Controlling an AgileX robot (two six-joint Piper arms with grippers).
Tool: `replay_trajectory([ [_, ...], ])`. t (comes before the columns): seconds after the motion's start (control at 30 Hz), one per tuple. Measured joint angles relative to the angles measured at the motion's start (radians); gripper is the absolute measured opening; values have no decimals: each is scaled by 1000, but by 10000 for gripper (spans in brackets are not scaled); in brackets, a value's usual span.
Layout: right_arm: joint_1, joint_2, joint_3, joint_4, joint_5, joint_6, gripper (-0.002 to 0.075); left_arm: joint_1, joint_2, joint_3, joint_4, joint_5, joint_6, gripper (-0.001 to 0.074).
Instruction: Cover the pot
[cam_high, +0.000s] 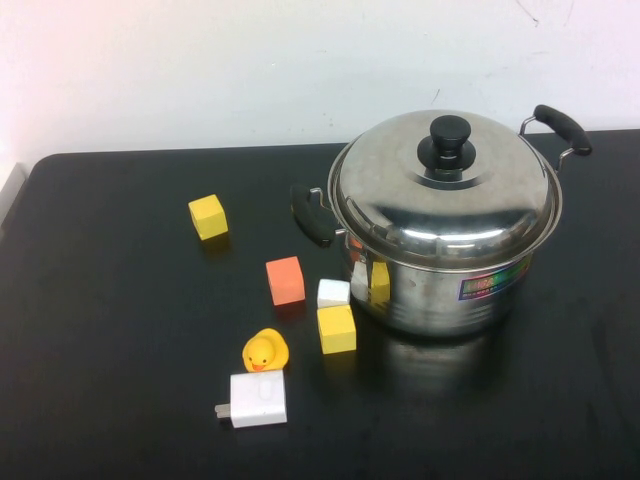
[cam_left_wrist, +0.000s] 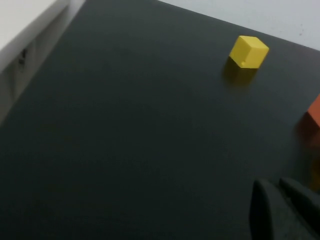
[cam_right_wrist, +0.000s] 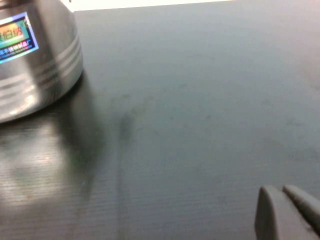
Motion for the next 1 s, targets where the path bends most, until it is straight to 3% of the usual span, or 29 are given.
replay_trajectory([
  [1.0,0,0,0,0,0,0,-2,0,0,0,-27,5,152,-1],
])
